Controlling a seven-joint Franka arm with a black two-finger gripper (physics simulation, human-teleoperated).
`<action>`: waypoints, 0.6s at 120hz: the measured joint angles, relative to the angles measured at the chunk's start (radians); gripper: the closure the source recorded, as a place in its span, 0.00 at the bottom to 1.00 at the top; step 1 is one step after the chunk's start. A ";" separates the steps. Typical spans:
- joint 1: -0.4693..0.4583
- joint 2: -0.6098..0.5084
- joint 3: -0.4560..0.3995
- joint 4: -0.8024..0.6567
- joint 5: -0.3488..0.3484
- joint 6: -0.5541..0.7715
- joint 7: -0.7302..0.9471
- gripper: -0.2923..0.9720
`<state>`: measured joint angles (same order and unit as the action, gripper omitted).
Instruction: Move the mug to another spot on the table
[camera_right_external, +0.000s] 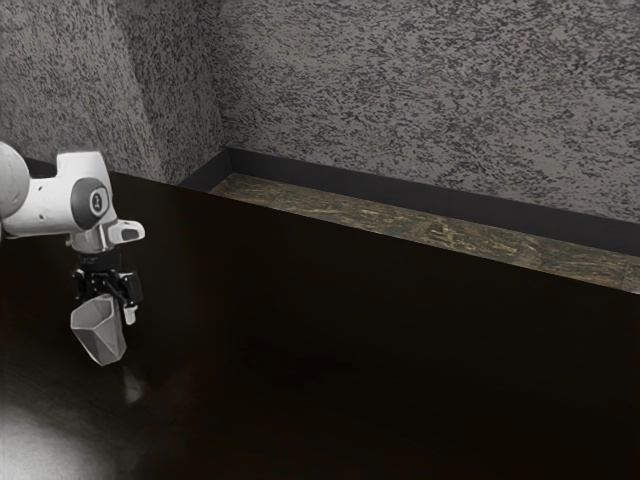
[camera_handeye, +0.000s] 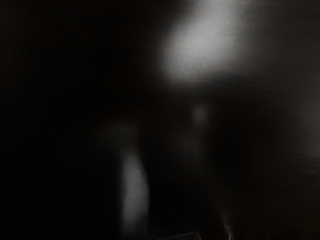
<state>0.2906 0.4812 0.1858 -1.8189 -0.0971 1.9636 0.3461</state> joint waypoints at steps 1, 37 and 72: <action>0.000 0.000 0.000 -0.001 0.000 0.000 0.001 0.27; -0.003 -0.021 0.000 -0.003 -0.005 -0.046 0.030 0.49; -0.007 -0.045 -0.002 -0.005 -0.006 -0.088 0.020 0.64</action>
<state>0.2832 0.4366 0.1841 -1.8243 -0.1028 1.8758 0.3662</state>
